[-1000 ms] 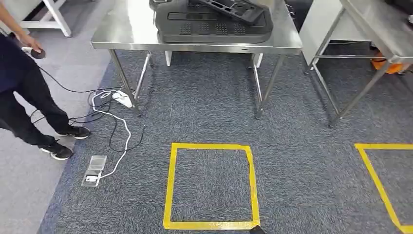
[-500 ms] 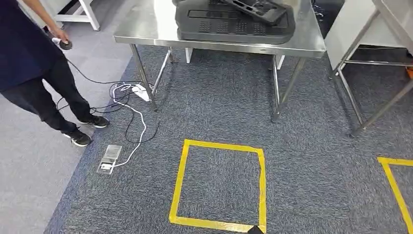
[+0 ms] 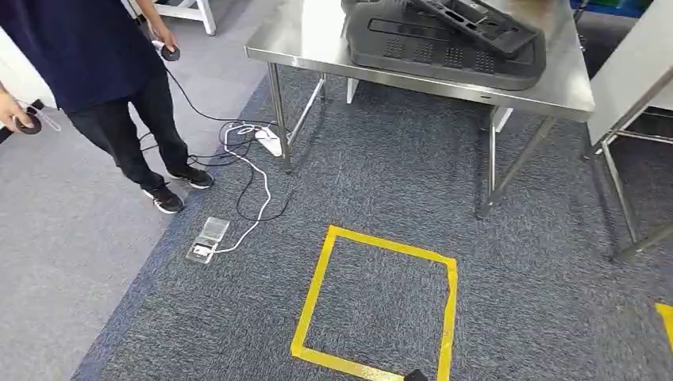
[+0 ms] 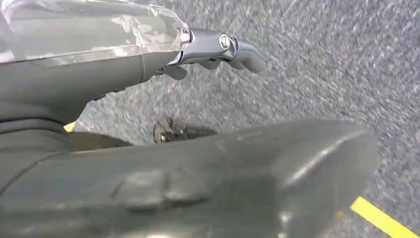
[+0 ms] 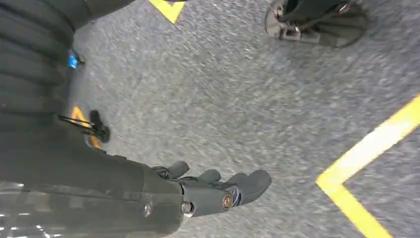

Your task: Take the parts from the cabinet and place them on the table.

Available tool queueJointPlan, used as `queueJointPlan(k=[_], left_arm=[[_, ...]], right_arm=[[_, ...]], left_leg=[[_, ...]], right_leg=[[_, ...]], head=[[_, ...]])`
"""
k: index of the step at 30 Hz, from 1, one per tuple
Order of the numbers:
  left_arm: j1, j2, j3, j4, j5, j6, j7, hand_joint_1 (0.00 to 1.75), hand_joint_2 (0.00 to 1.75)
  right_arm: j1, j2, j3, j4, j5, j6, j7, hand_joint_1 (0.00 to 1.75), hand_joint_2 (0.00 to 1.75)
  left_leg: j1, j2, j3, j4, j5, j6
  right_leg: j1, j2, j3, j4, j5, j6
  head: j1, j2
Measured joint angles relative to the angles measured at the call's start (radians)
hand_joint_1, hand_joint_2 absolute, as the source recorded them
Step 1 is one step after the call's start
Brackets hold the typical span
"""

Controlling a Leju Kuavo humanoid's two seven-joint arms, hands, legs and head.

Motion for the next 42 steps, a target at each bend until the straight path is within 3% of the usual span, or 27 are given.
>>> queueJointPlan(k=[3,5,6,7,9,10,11,12,14,15,16,19,20,21,23,25,26,27,29,30,31,35,36,38,40,41,42], left_arm=[[0.0,0.0,0.0,0.0,0.0,0.0,-0.002,0.0,0.0],[0.0,0.0,0.0,0.0,0.0,0.0,-0.003,0.0,0.0],[0.0,0.0,0.0,0.0,-0.001,0.0,-0.003,0.0,0.0],[-0.002,0.0,0.0,0.0,-0.001,0.0,-0.004,0.0,0.0],[-0.002,0.0,0.0,0.0,-0.001,-0.002,-0.004,0.0,0.0],[0.0,0.0,0.0,0.0,-0.001,-0.002,-0.004,0.0,0.0],[0.001,0.0,0.0,0.0,-0.001,-0.002,-0.004,0.0,0.0],[0.002,0.0,0.0,0.0,-0.001,-0.003,-0.004,0.0,0.0],[0.001,0.0,0.0,0.0,-0.001,-0.003,-0.004,0.0,0.0],[0.001,0.0,0.0,0.0,-0.001,-0.003,-0.005,0.0,0.0],[0.0,0.0,0.0,0.0,-0.002,-0.003,-0.005,0.0,0.0],[0.005,0.001,0.0,0.0,-0.002,-0.003,-0.005,0.0,0.0],[0.005,0.001,0.0,0.0,-0.002,-0.003,-0.005,0.0,0.0],[0.004,0.0,0.0,0.0,-0.002,-0.003,-0.006,0.0,0.0],[0.001,0.0,0.0,0.0,-0.002,-0.003,-0.006,0.0,0.0],[0.003,0.0,0.0,0.0,-0.002,-0.005,-0.006,0.0,0.0],[0.004,0.0,0.0,0.0,-0.002,-0.007,-0.006,0.0,0.0],[0.004,0.0,0.0,0.0,-0.002,-0.009,-0.006,0.0,0.0],[0.003,-0.001,0.0,0.0,-0.001,-0.011,-0.006,0.0,0.0],[0.002,-0.001,0.0,0.0,0.0,-0.013,-0.006,0.0,0.0],[0.001,-0.001,0.0,0.0,0.0,-0.014,-0.006,0.0,0.0],[0.006,-0.001,0.0,0.0,0.002,-0.015,-0.006,0.0,0.0],[0.006,-0.001,0.0,0.0,0.002,-0.015,-0.006,0.0,0.0],[0.004,-0.001,0.0,0.0,0.002,-0.015,-0.006,0.0,0.0],[0.006,-0.001,0.0,0.0,0.002,-0.016,-0.006,0.0,0.0],[0.009,-0.001,0.0,0.0,0.002,-0.017,-0.006,0.0,0.0],[0.011,-0.001,0.0,0.0,0.002,-0.017,-0.006,0.0,0.0]], right_arm=[[-0.004,0.0,0.008,0.0,-0.001,0.0,0.0,0.0,1.75],[-0.005,0.001,0.01,0.001,-0.003,0.0,0.001,0.0,1.75],[-0.007,0.0,0.012,0.001,-0.002,0.0,0.003,0.0,1.75],[-0.008,-0.001,0.015,0.002,-0.001,0.0,0.005,0.0,1.75],[-0.006,-0.002,0.02,0.002,0.001,-0.001,0.01,0.0,1.75],[-0.006,-0.002,0.024,0.003,0.002,-0.001,0.013,0.0,1.75],[-0.006,-0.002,0.027,0.003,0.004,-0.001,0.016,0.0,1.75],[-0.007,-0.002,0.031,0.003,0.005,-0.002,0.018,0.0,1.75],[-0.01,-0.002,0.036,0.003,0.006,-0.002,0.021,0.0,1.75],[-0.011,-0.002,0.038,0.003,0.006,-0.002,0.021,0.0,1.75],[-0.013,-0.002,0.04,0.003,0.006,-0.003,0.022,0.0,1.75],[-0.017,-0.003,0.042,0.003,0.006,-0.003,0.024,0.0,1.75],[-0.019,-0.004,0.043,0.003,0.006,-0.003,0.024,0.0,1.75],[-0.019,-0.006,0.044,0.003,0.006,-0.003,0.024,0.0,1.75],[-0.019,-0.006,0.05,0.003,0.006,-0.003,0.024,0.0,1.75],[-0.017,-0.007,0.052,0.003,0.005,-0.003,0.024,0.0,1.75],[-0.013,-0.008,0.054,0.003,0.005,-0.003,0.025,0.0,1.75],[-0.012,-0.01,0.056,0.003,0.006,-0.002,0.026,0.0,1.75],[-0.013,-0.012,0.058,0.003,0.007,-0.002,0.027,0.0,1.75],[-0.013,-0.014,0.058,0.003,0.008,-0.002,0.027,0.0,1.75],[-0.014,-0.014,0.06,0.003,0.008,-0.002,0.027,0.0,1.75],[-0.012,-0.015,0.066,0.003,0.008,-0.001,0.032,0.0,1.75],[-0.013,-0.015,0.066,0.003,0.008,-0.001,0.032,0.0,1.75],[-0.013,-0.016,0.067,0.003,0.009,-0.001,0.032,0.0,1.75],[-0.011,-0.016,0.069,0.003,0.009,-0.001,0.032,0.0,1.75],[-0.011,-0.016,0.072,0.003,0.009,-0.001,0.032,0.0,1.75],[-0.011,-0.016,0.074,0.003,0.008,-0.001,0.032,0.0,1.75]], left_leg=[[-0.006,-0.009,-0.009,0.007,0.002,-0.016],[-0.005,-0.013,-0.009,0.007,-0.001,-0.029],[-0.004,0.008,-0.01,0.029,-0.019,-0.034],[-0.004,0.024,-0.033,0.08,-0.054,-0.039],[0.0,0.033,-0.107,0.247,-0.134,-0.047],[0.001,0.034,-0.133,0.305,-0.151,-0.048],[0.001,0.036,-0.139,0.319,-0.146,-0.048],[0.001,0.038,-0.12,0.283,-0.117,-0.046],[0.0,0.05,-0.033,0.109,-0.027,-0.037],[-0.002,0.07,0.004,0.028,-0.004,-0.03],[-0.011,0.085,0.01,0.008,-0.015,-0.026],[-0.016,0.071,0.001,0.008,-0.013,-0.017],[-0.009,0.065,0.003,-0.003,-0.007,-0.006],[-0.004,0.065,0.008,-0.011,-0.001,0.0],[-0.003,0.058,0.005,-0.014,0.002,0.009],[-0.005,0.048,0.003,-0.013,0.002,0.011],[-0.005,0.041,0.004,-0.012,0.002,0.011],[-0.005,0.034,0.005,-0.011,0.002,0.011],[-0.004,0.02,0.006,-0.007,0.0,0.007],[-0.003,0.013,0.006,-0.002,-0.003,0.003],[-0.008,0.009,0.001,0.002,-0.005,-0.003],[-0.005,-0.014,-0.006,0.004,0.0,-0.025],[-0.003,-0.006,-0.006,0.015,-0.011,-0.03],[-0.004,0.029,-0.049,0.119,-0.078,-0.043],[0.0,0.035,-0.117,0.271,-0.145,-0.049],[0.001,0.037,-0.138,0.316,-0.154,-0.05],[0.001,0.038,-0.134,0.309,-0.137,-0.049]], right_leg=[[0.006,0.007,-0.002,-0.008,-0.005,-0.01],[0.002,-0.003,-0.002,-0.016,0.002,-0.025],[0.0,-0.008,0.0,-0.018,0.005,-0.031],[0.0,-0.013,-0.002,-0.018,0.005,-0.037],[0.003,-0.032,-0.002,-0.018,0.003,-0.04],[0.004,-0.039,-0.002,-0.018,0.003,-0.041],[0.005,-0.046,-0.002,-0.017,0.003,-0.041],[0.005,-0.053,-0.001,-0.017,0.002,-0.04],[0.005,-0.064,0.005,-0.017,-0.001,-0.037],[0.005,-0.069,0.008,-0.017,-0.003,-0.033],[0.013,-0.074,0.007,-0.013,-0.006,-0.028],[0.012,-0.086,0.007,-0.018,-0.003,-0.017],[0.012,-0.09,0.01,-0.019,-0.004,-0.009],[0.006,-0.069,0.009,-0.005,-0.021,-0.004],[0.007,-0.031,-0.044,0.107,-0.095,0.001],[0.007,-0.025,-0.116,0.262,-0.156,0.006],[0.006,-0.024,-0.13,0.291,-0.151,0.006],[0.006,-0.024,-0.122,0.268,-0.125,0.006],[0.005,-0.019,-0.052,0.112,-0.029,0.003],[0.002,-0.005,-0.011,0.018,0.011,0.001],[0.001,0.022,-0.001,-0.003,-0.008,0.0],[0.008,0.003,-0.004,-0.01,-0.001,-0.022],[0.001,-0.007,-0.002,-0.017,0.004,-0.031],[0.002,-0.02,-0.002,-0.017,0.004,-0.04],[0.005,-0.037,-0.003,-0.016,0.002,-0.042],[0.006,-0.044,-0.003,-0.016,0.002,-0.043],[0.007,-0.052,-0.002,-0.016,0.001,-0.043]], head=[[-0.008,0.0],[-0.008,0.0],[-0.011,0.0],[-0.023,0.0],[-0.027,0.0],[-0.027,0.0],[-0.028,0.0],[-0.028,0.0],[-0.029,0.0],[-0.03,0.0],[-0.03,0.0],[-0.026,0.0],[-0.027,0.0],[-0.026,0.0],[-0.013,0.0],[-0.01,0.0],[-0.009,0.0],[-0.008,0.0],[-0.006,0.0],[-0.005,0.0],[-0.005,0.0],[-0.01,0.0],[-0.011,0.0],[-0.027,0.0],[-0.028,0.0],[-0.028,0.0],[-0.028,0.0]])
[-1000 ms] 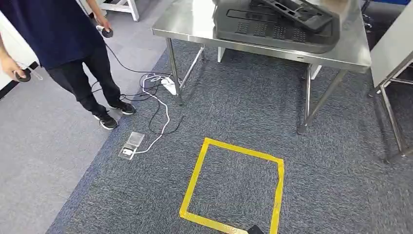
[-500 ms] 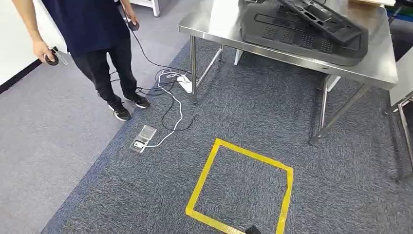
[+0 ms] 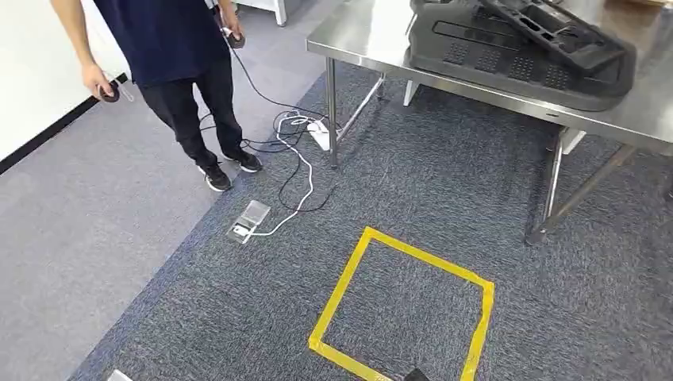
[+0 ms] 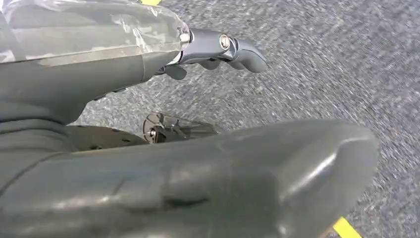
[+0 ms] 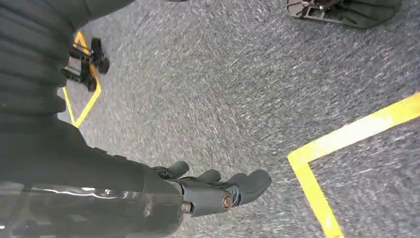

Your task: Take the parts from the cabinet and place them on the table.

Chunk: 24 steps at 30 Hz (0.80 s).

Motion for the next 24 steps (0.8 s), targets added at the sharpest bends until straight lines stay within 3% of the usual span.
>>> queueJointPlan(k=[2,3,4,8,9,10,11,13,14,15,16,18,19,20,23,24], left_arm=[[0.0,0.0,0.0,0.0,0.0,0.0,0.001,0.0,0.0],[0.0,0.0,0.0,0.0,0.0,0.0,0.001,0.0,0.0],[-0.001,0.0,0.0,0.0,0.001,0.0,0.003,0.0,0.0],[0.003,0.001,0.0,0.0,0.002,0.002,0.008,0.0,0.0],[0.003,0.0,0.0,0.0,0.002,0.002,0.008,0.0,0.0],[0.002,0.0,0.0,0.0,0.001,0.002,0.01,0.0,0.0],[-0.001,0.0,0.0,0.0,0.0,0.002,0.01,0.0,0.0],[-0.002,0.0,0.0,0.0,-0.001,0.002,0.013,0.0,0.0],[-0.001,0.0,0.0,0.0,-0.002,0.002,0.016,0.0,0.0],[-0.001,0.0,0.0,0.0,-0.002,0.002,0.018,0.0,0.0],[-0.002,0.0,0.0,0.0,-0.003,0.002,0.021,0.0,0.0],[-0.005,0.0,0.0,0.0,-0.004,0.002,0.024,0.0,0.0],[-0.006,0.0,0.001,0.0,-0.005,0.002,0.025,0.0,0.0],[-0.009,0.001,0.001,0.0,-0.005,0.002,0.028,0.0,0.0],[-0.008,0.0,0.001,0.0,-0.005,0.001,0.031,0.0,0.0],[-0.008,0.001,0.001,0.0,-0.005,0.001,0.031,0.0,0.0]], right_arm=[[-0.001,0.0,0.002,0.0,0.0,-0.001,0.0,0.0,1.75],[-0.002,0.0,0.003,0.0,0.001,-0.001,0.0,0.0,1.75],[-0.002,0.0,0.005,0.0,0.001,-0.001,0.001,0.0,1.75],[-0.005,0.0,0.01,0.0,0.001,0.0,0.006,0.0,1.75],[-0.006,0.0,0.01,0.0,0.0,-0.001,0.006,0.0,1.75],[-0.007,0.0,0.01,0.0,0.0,-0.001,0.006,0.0,1.75],[-0.007,0.001,0.012,0.0,-0.001,-0.001,0.006,0.0,1.75],[-0.006,0.001,0.017,0.0,-0.003,-0.001,0.006,0.0,1.75],[-0.004,0.001,0.017,0.0,-0.005,-0.001,0.006,0.0,1.75],[-0.001,0.0,0.018,0.0,-0.005,-0.001,0.006,0.0,1.75],[0.0,0.0,0.018,0.0,-0.005,-0.001,0.006,0.0,1.75],[-0.002,-0.002,0.018,0.0,-0.005,-0.001,0.006,0.0,1.75],[-0.002,-0.001,0.019,0.0,-0.005,-0.001,0.006,0.0,1.75],[-0.002,0.0,0.021,0.0,-0.006,-0.002,0.006,0.0,1.75],[-0.001,0.0,0.026,0.0,-0.009,-0.002,0.007,0.0,1.75],[-0.002,0.001,0.027,0.0,-0.009,-0.002,0.007,0.0,1.75]], left_leg=[[-0.001,0.005,0.071,-0.14,0.08,0.009],[-0.004,0.021,0.118,-0.235,0.123,0.017],[-0.011,0.055,0.144,-0.298,0.122,0.028],[-0.021,0.034,0.135,-0.308,0.126,0.04],[-0.008,0.03,0.142,-0.324,0.136,0.05],[-0.008,0.026,0.144,-0.328,0.139,0.056],[-0.007,0.021,0.142,-0.328,0.141,0.061],[-0.008,0.01,0.14,-0.327,0.14,0.062],[-0.008,0.0,0.139,-0.326,0.14,0.063],[-0.008,-0.008,0.139,-0.324,0.14,0.063],[-0.007,-0.017,0.14,-0.321,0.139,0.061],[-0.002,-0.036,0.14,-0.311,0.133,0.053],[-0.001,-0.042,0.136,-0.304,0.128,0.045],[-0.006,-0.052,0.127,-0.289,0.125,0.039],[-0.002,-0.067,0.123,-0.296,0.132,0.025],[-0.001,-0.072,0.121,-0.293,0.129,0.02]], right_leg=[[0.001,-0.012,0.004,0.0,-0.002,0.002],[0.002,-0.018,0.009,0.0,-0.004,0.004],[0.003,-0.024,0.01,0.0,-0.006,0.007],[0.006,-0.048,0.013,-0.003,-0.007,0.024],[0.006,-0.045,0.014,0.001,-0.016,0.03],[0.003,-0.011,0.007,0.023,-0.037,0.034],[0.001,0.011,-0.02,0.081,-0.076,0.035],[0.0,0.025,-0.091,0.234,-0.147,0.04],[0.0,0.027,-0.121,0.295,-0.161,0.043],[-0.001,0.028,-0.125,0.3,-0.145,0.044],[-0.003,0.028,-0.109,0.259,-0.109,0.045],[-0.009,0.04,-0.031,0.083,-0.009,0.047],[-0.014,0.074,-0.003,0.024,-0.009,0.05],[-0.009,0.09,-0.007,0.015,-0.012,0.044],[-0.003,0.067,-0.01,0.024,-0.012,0.027],[-0.009,0.059,-0.009,0.017,-0.007,0.019]], head=[[-0.001,0.0],[-0.002,0.0],[-0.002,0.0],[-0.001,0.0],[-0.002,0.0],[0.002,0.0],[0.007,0.0],[0.014,0.0],[0.014,0.0],[0.014,0.0],[0.015,0.0],[0.017,0.0],[0.018,0.0],[0.021,0.0],[0.016,0.0],[0.015,0.0]])
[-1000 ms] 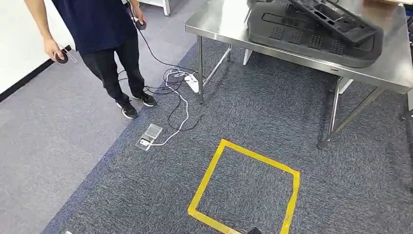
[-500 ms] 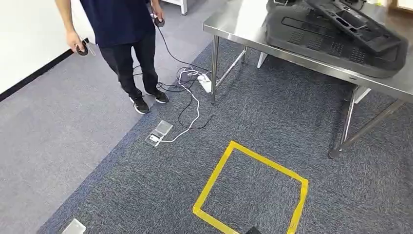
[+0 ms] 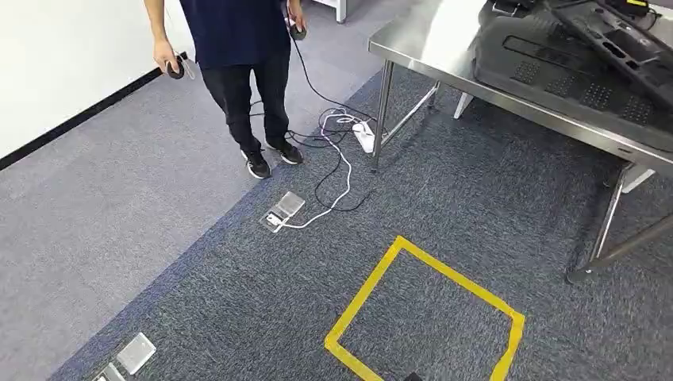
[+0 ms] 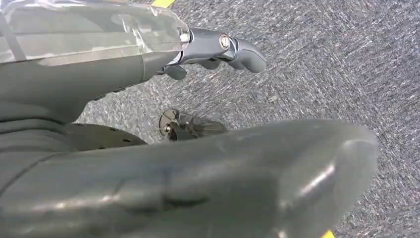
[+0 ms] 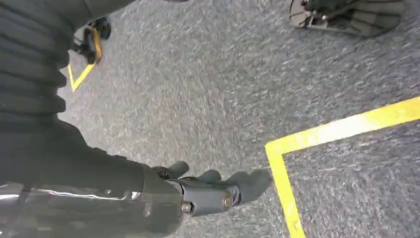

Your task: Take the parts from the cabinet and place them on the table.

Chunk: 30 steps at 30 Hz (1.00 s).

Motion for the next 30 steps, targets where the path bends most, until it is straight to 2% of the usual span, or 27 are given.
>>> queueJointPlan(k=[1,2,4,5,6,7,8,9,10,11,14,15,16,17,18,20,21,22,23,24,25,26,27,30], left_arm=[[0.0,0.0,0.0,0.0,0.0,0.0,0.0,0.0,0.0],[-0.002,0.0,0.0,0.0,0.0,0.0,0.0,0.0,0.0],[-0.002,0.0,0.0,0.0,0.0,0.0,0.0,0.0,0.0],[-0.001,0.0,0.0,0.0,0.0,0.0,0.0,0.0,0.0],[0.001,0.0,0.0,0.0,0.0,0.0,0.001,0.0,0.0],[0.002,0.0,0.0,0.0,0.0,0.0,0.002,0.0,0.0],[0.002,0.0,0.0,0.0,0.0,0.0,0.002,0.0,0.0],[0.001,0.0,0.0,0.0,0.0,0.0,0.002,0.0,0.0],[0.0,0.0,0.0,0.0,-0.002,-0.001,0.003,0.0,0.0],[-0.002,0.0,0.0,0.0,-0.003,-0.002,0.006,0.0,0.0],[0.001,0.0,0.0,0.0,-0.005,-0.003,0.011,0.0,0.0],[0.002,0.0,0.0,0.0,-0.005,-0.003,0.013,0.0,0.0],[0.002,0.0,0.0,0.0,-0.005,-0.003,0.013,0.0,0.0],[0.0,0.0,0.0,0.0,-0.005,-0.005,0.014,0.0,0.0],[-0.002,0.0,0.0,0.0,-0.007,-0.006,0.015,0.0,0.0],[-0.001,-0.001,0.0,0.0,-0.008,-0.012,0.018,0.0,0.0],[0.0,-0.001,0.0,0.0,-0.008,-0.013,0.02,0.0,0.0],[0.0,-0.001,0.0,0.0,-0.007,-0.013,0.021,0.0,0.0],[0.0,-0.001,0.0,0.0,-0.007,-0.015,0.021,0.0,0.0],[0.0,-0.001,0.0,0.0,-0.007,-0.016,0.021,0.0,0.0],[-0.001,-0.001,0.0,0.0,-0.007,-0.017,0.021,0.0,0.0],[-0.001,-0.001,0.0,0.0,-0.007,-0.017,0.021,0.0,0.0],[-0.002,-0.001,0.0,0.0,-0.006,-0.018,0.021,0.0,0.0],[0.0,-0.001,0.0,0.0,-0.005,-0.018,0.021,0.0,0.0]], right_arm=[[-0.002,0.0,0.0,0.0,0.0,0.0,0.0,0.0,1.75],[-0.003,0.0,0.001,0.0,0.0,0.0,-0.001,0.0,1.75],[0.0,-0.001,0.004,0.0,0.0,0.0,-0.001,0.0,1.75],[0.001,-0.001,0.006,0.0,0.0,0.0,0.0,0.0,1.75],[0.001,-0.001,0.006,0.0,0.0,0.0,0.0,0.0,1.75],[0.0,-0.001,0.006,0.0,0.0,0.0,0.0,0.0,1.75],[0.0,0.0,0.007,0.0,-0.001,0.0,0.0,0.0,1.75],[-0.001,0.0,0.007,0.0,-0.001,0.0,0.0,0.0,1.75],[0.0,0.001,0.007,0.0,-0.003,0.0,-0.001,0.0,1.75],[0.0,0.003,0.007,0.0,-0.009,0.0,-0.001,0.0,1.75],[-0.001,0.003,0.007,0.0,-0.011,0.002,-0.003,0.0,1.75],[-0.002,0.004,0.007,0.0,-0.011,0.003,-0.003,0.0,1.75],[-0.002,0.004,0.007,0.0,-0.011,0.003,-0.004,0.0,1.75],[-0.002,0.004,0.007,0.0,-0.011,0.004,-0.004,0.0,1.75],[-0.001,0.006,0.007,0.0,-0.012,0.006,-0.005,0.0,1.75],[0.002,0.006,0.007,0.0,-0.015,0.01,-0.005,0.0,1.75],[0.004,0.006,0.007,0.0,-0.016,0.012,-0.005,0.0,1.75],[0.007,0.005,0.007,0.0,-0.017,0.015,-0.005,0.0,1.75],[0.007,0.005,0.008,0.0,-0.016,0.018,-0.004,0.0,1.75],[0.006,0.005,0.008,0.0,-0.012,0.021,-0.004,0.0,1.75],[0.004,0.005,0.008,0.0,-0.011,0.022,-0.003,0.0,1.75],[0.004,0.005,0.01,0.0,-0.009,0.029,0.001,0.0,1.75],[0.003,0.006,0.015,0.0,-0.008,0.029,0.004,0.0,1.75],[0.0,0.007,0.024,0.0,-0.006,0.037,0.013,0.0,1.75]], left_leg=[[-0.001,0.03,-0.001,0.022,-0.016,-0.006],[-0.002,0.054,-0.022,0.065,-0.046,-0.011],[0.003,0.069,-0.096,0.227,-0.126,-0.02],[0.003,0.071,-0.125,0.287,-0.144,-0.021],[0.003,0.072,-0.135,0.308,-0.141,-0.02],[0.003,0.072,-0.12,0.277,-0.114,-0.017],[0.001,0.074,-0.087,0.211,-0.075,-0.011],[-0.001,0.083,-0.035,0.107,-0.025,-0.002],[-0.008,0.11,0.003,0.026,0.004,0.009],[-0.017,0.138,0.01,0.002,-0.012,0.015],[-0.023,0.116,0.005,-0.004,-0.007,0.02],[-0.02,0.108,0.008,-0.016,-0.001,0.028],[-0.01,0.105,0.018,-0.03,0.008,0.034],[-0.01,0.099,0.018,-0.034,0.01,0.04],[-0.009,0.093,0.016,-0.034,0.012,0.045],[-0.01,0.078,0.016,-0.033,0.011,0.046],[-0.01,0.069,0.016,-0.032,0.011,0.046],[-0.009,0.058,0.017,-0.031,0.011,0.046],[-0.008,0.049,0.017,-0.029,0.009,0.044],[-0.006,0.037,0.018,-0.025,0.007,0.04],[-0.004,0.03,0.018,-0.018,0.003,0.034],[-0.007,0.023,0.011,-0.011,-0.002,0.028],[-0.009,0.014,0.004,0.003,-0.005,0.022],[-0.005,-0.004,0.0,-0.004,0.001,0.008]], right_leg=[[-0.001,-0.009,0.001,-0.003,0.003,-0.006],[-0.001,-0.016,0.001,-0.003,0.002,-0.012],[0.004,-0.038,0.001,-0.003,0.0,-0.016],[0.005,-0.047,0.001,-0.002,-0.001,-0.017],[0.006,-0.056,0.001,-0.002,-0.002,-0.018],[0.007,-0.064,0.003,-0.002,-0.003,-0.018],[0.008,-0.072,0.005,-0.002,-0.004,-0.016],[0.009,-0.079,0.01,-0.002,-0.007,-0.014],[0.009,-0.085,0.013,-0.003,-0.009,-0.011],[0.013,-0.092,0.014,-0.002,-0.011,-0.007],[0.011,-0.11,0.019,-0.01,-0.011,0.004],[0.015,-0.116,0.026,-0.015,-0.01,0.012],[0.009,-0.089,0.028,-0.007,-0.025,0.019],[0.009,-0.059,0.014,0.024,-0.051,0.018],[0.008,-0.042,-0.019,0.093,-0.092,0.018],[0.008,-0.031,-0.097,0.257,-0.158,0.023],[0.008,-0.031,-0.117,0.293,-0.159,0.025],[0.007,-0.031,-0.113,0.276,-0.132,0.027],[0.005,-0.03,-0.09,0.22,-0.089,0.027],[0.002,-0.025,-0.05,0.128,-0.036,0.027],[-0.002,-0.007,-0.011,0.039,0.008,0.028],[-0.008,0.035,0.003,0.011,-0.01,0.029],[-0.004,0.035,-0.001,0.002,-0.006,0.022],[0.002,0.011,-0.001,0.005,-0.004,0.007]], head=[[-0.001,0.0],[-0.013,0.0],[-0.018,0.0],[-0.018,0.0],[-0.018,0.0],[-0.018,0.0],[-0.018,0.0],[-0.019,0.0],[-0.019,0.0],[-0.019,0.0],[-0.019,0.0],[-0.019,0.0],[-0.017,0.0],[-0.016,0.0],[-0.013,0.0],[-0.009,0.0],[-0.008,0.0],[-0.008,0.0],[-0.006,0.0],[-0.005,0.0],[-0.003,0.0],[0.0,0.0],[-0.001,0.0],[-0.005,0.0]])
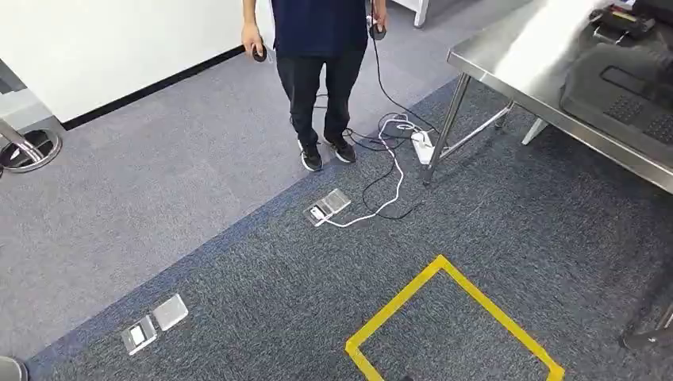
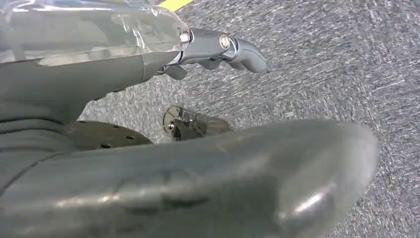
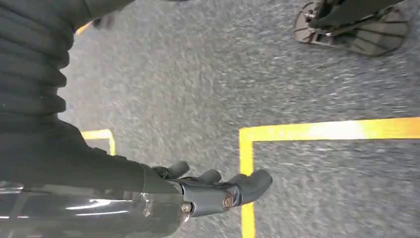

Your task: Take the parts from the cabinet and place them on the table.

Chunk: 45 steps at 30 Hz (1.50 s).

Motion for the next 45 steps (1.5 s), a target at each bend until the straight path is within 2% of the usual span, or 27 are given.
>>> queueJointPlan(k=[1,2,4,6,8,10,11,12,16,18,20,21,23,25,26,27,31,32,33,34,36,37,39,41,42,43,45], left_arm=[[0.0,0.0,0.0,0.0,0.0,0.0,-0.002,0.0,0.0],[0.0,0.0,0.0,0.0,0.0,0.0,-0.003,0.0,0.0],[-0.002,0.0,0.0,0.0,-0.003,-0.001,-0.006,0.0,0.0],[0.0,0.0,0.0,0.0,-0.004,-0.002,-0.008,0.0,0.0],[0.003,0.0,0.0,0.0,-0.006,-0.002,-0.008,0.0,0.0],[0.002,0.0,0.0,0.0,-0.011,-0.003,-0.009,0.0,0.0],[0.001,0.0,0.0,0.0,-0.014,-0.003,-0.009,0.0,0.0],[-0.002,0.0,0.0,0.0,-0.014,-0.003,-0.009,0.0,0.0],[0.003,0.0,0.0,0.0,-0.016,-0.004,-0.009,0.0,0.0],[0.0,0.0,0.0,0.0,-0.018,-0.004,-0.01,0.0,0.0],[0.0,0.0,0.001,0.0,-0.022,-0.005,-0.011,0.0,0.0],[0.001,0.0,0.001,0.0,-0.023,-0.004,-0.011,0.0,0.0],[0.002,0.0,0.002,0.0,-0.024,-0.004,-0.011,0.0,0.0],[0.002,0.0,0.002,0.0,-0.027,-0.004,-0.012,0.0,0.0],[0.001,0.0,0.002,0.0,-0.029,-0.004,-0.012,0.0,0.0],[0.001,0.0,0.002,0.0,-0.03,-0.005,-0.014,0.0,0.0],[0.006,0.001,0.003,0.0,-0.034,-0.008,-0.024,0.0,0.0],[0.007,0.003,0.003,0.0,-0.034,-0.009,-0.025,0.0,0.0],[0.006,0.003,0.003,0.0,-0.034,-0.009,-0.027,0.0,0.0],[0.005,0.003,0.003,0.0,-0.034,-0.009,-0.027,0.0,0.0],[0.006,0.003,0.003,0.0,-0.034,-0.009,-0.028,0.0,0.0],[0.008,0.003,0.003,0.0,-0.034,-0.009,-0.028,0.0,0.0],[0.01,0.003,0.003,0.0,-0.034,-0.009,-0.028,0.0,0.0],[0.01,0.004,0.003,0.0,-0.034,-0.009,-0.028,0.0,0.0],[0.009,0.004,0.003,0.0,-0.035,-0.01,-0.027,0.0,0.0],[0.008,0.004,0.003,0.0,-0.035,-0.011,-0.028,0.0,0.0],[0.012,0.005,0.003,0.0,-0.035,-0.013,-0.027,0.0,0.0]], right_arm=[[-0.003,0.002,0.003,0.0,0.001,0.002,0.0,0.0,1.75],[-0.005,0.0,0.005,0.0,0.001,0.002,0.001,0.0,1.75],[-0.005,0.0,0.009,0.0,0.002,0.002,0.003,0.0,1.75],[-0.004,0.0,0.016,0.0,0.002,0.002,0.005,0.0,1.75],[-0.005,0.002,0.022,0.0,0.0,0.002,0.005,0.0,1.75],[-0.005,0.003,0.026,0.0,-0.003,0.0,0.005,0.0,1.75],[-0.004,0.003,0.027,0.0,-0.003,-0.001,0.004,0.0,1.75],[-0.005,0.003,0.029,0.0,-0.004,-0.003,0.004,0.0,1.75],[-0.006,0.004,0.032,-0.002,-0.005,-0.006,0.004,0.0,1.75],[-0.006,0.005,0.033,-0.002,-0.006,-0.011,0.003,0.0,1.75],[-0.005,0.005,0.037,-0.002,-0.006,-0.015,0.005,0.0,1.75],[-0.005,0.005,0.04,-0.002,-0.005,-0.016,0.008,0.0,1.75],[-0.004,0.002,0.043,-0.002,-0.003,-0.018,0.018,0.0,1.75],[-0.011,-0.003,0.049,-0.007,0.004,-0.019,0.026,0.0,1.75],[-0.013,-0.005,0.052,-0.009,0.009,-0.02,0.029,0.0,1.75],[-0.016,-0.006,0.055,-0.01,0.014,-0.02,0.033,0.0,1.75],[-0.02,-0.008,0.061,-0.019,0.019,-0.022,0.046,0.0,1.75],[-0.023,-0.008,0.064,-0.026,0.02,-0.02,0.046,0.0,1.75],[-0.026,-0.012,0.065,-0.026,0.022,-0.019,0.046,0.0,1.75],[-0.027,-0.013,0.066,-0.026,0.022,-0.019,0.046,0.0,1.75],[-0.026,-0.014,0.07,-0.026,0.022,-0.018,0.047,0.0,1.75],[-0.026,-0.015,0.072,-0.026,0.022,-0.018,0.048,0.0,1.75],[-0.028,-0.014,0.074,-0.026,0.023,-0.018,0.048,0.0,1.75],[-0.031,-0.014,0.075,-0.028,0.026,-0.016,0.048,0.0,1.75],[-0.031,-0.014,0.076,-0.029,0.028,-0.016,0.048,0.0,1.75],[-0.033,-0.015,0.076,-0.029,0.028,-0.016,0.048,0.0,1.75],[-0.034,-0.015,0.078,-0.029,0.028,-0.013,0.046,0.0,1.75]], left_leg=[[0.002,0.004,-0.001,0.01,-0.01,-0.005],[-0.003,0.037,-0.011,0.041,-0.031,-0.012],[0.002,0.066,-0.078,0.182,-0.103,-0.022],[0.007,0.072,-0.137,0.297,-0.135,-0.028],[0.008,0.077,-0.115,0.245,-0.085,-0.025],[0.006,0.095,-0.033,0.078,0.002,-0.015],[0.002,0.13,-0.005,0.015,0.003,-0.009],[-0.01,0.135,-0.003,0.004,-0.001,-0.006],[-0.005,0.107,0.0,-0.012,0.005,0.015],[-0.002,0.099,0.005,-0.022,0.011,0.027],[-0.003,0.087,0.005,-0.022,0.01,0.033],[-0.005,0.078,0.005,-0.021,0.009,0.033],[-0.004,0.058,0.006,-0.018,0.008,0.034],[-0.001,0.037,0.007,-0.01,0.004,0.028],[0.001,0.029,0.006,-0.002,-0.001,0.022],[-0.003,0.024,0.0,0.003,-0.005,0.016],[0.001,-0.006,-0.007,0.007,-0.001,-0.002],[0.003,0.002,-0.007,0.018,-0.011,-0.006],[-0.003,0.039,-0.019,0.051,-0.033,-0.013],[0.0,0.059,-0.051,0.117,-0.071,-0.019],[0.004,0.072,-0.126,0.27,-0.134,-0.025],[0.006,0.074,-0.149,0.313,-0.14,-0.027],[0.006,0.078,-0.118,0.248,-0.085,-0.022],[0.003,0.099,-0.028,0.067,0.004,-0.01],[-0.002,0.134,-0.009,0.022,-0.004,-0.005],[-0.015,0.144,-0.009,0.007,-0.004,-0.001],[-0.016,0.128,-0.014,0.009,-0.004,0.004]], right_leg=[[-0.008,-0.013,0.003,-0.009,0.005,-0.009],[-0.007,-0.019,0.005,-0.011,0.005,-0.013],[-0.005,-0.039,0.007,-0.011,0.003,-0.02],[-0.002,-0.06,0.008,-0.01,0.0,-0.023],[-0.002,-0.077,0.013,-0.01,-0.004,-0.021],[-0.003,-0.091,0.024,-0.01,-0.011,-0.015],[-0.001,-0.099,0.029,-0.012,-0.015,-0.011],[0.004,-0.103,0.028,-0.009,-0.018,-0.006],[0.003,-0.123,0.044,-0.023,-0.023,0.015],[-0.001,-0.066,0.018,0.042,-0.073,0.017],[0.0,-0.044,-0.063,0.206,-0.149,0.019],[0.0,-0.041,-0.096,0.268,-0.165,0.021],[0.0,-0.041,-0.105,0.267,-0.127,0.023],[-0.004,-0.032,-0.036,0.095,-0.018,0.022],[-0.007,-0.01,-0.007,0.018,0.011,0.021],[-0.01,0.024,-0.001,0.012,-0.011,0.022],[-0.002,-0.002,0.0,0.004,-0.003,0.0],[-0.008,-0.015,0.003,-0.001,0.001,-0.007],[-0.008,-0.019,0.004,-0.002,0.001,-0.011],[-0.007,-0.03,0.005,-0.002,-0.001,-0.016],[-0.003,-0.052,0.005,-0.001,-0.004,-0.02],[-0.002,-0.062,0.005,-0.001,-0.005,-0.021],[-0.001,-0.079,0.01,-0.001,-0.009,-0.019],[-0.002,-0.093,0.021,-0.001,-0.015,-0.014],[-0.002,-0.098,0.023,-0.003,-0.018,-0.011],[0.005,-0.103,0.022,0.0,-0.02,-0.005],[0.004,-0.117,0.028,-0.011,-0.019,0.002]], head=[[0.0,0.0],[-0.009,0.0],[-0.017,0.0],[-0.017,0.0],[-0.018,0.0],[-0.018,0.0],[-0.018,0.0],[-0.019,0.0],[-0.017,0.0],[-0.015,0.0],[-0.006,0.0],[-0.006,0.0],[-0.005,0.0],[-0.002,0.0],[0.001,0.0],[0.003,0.0],[-0.003,0.0],[-0.003,0.0],[-0.01,0.0],[-0.019,0.0],[-0.019,0.0],[-0.019,0.0],[-0.019,0.0],[-0.019,0.0],[-0.019,0.0],[-0.022,0.0],[-0.02,0.0]])
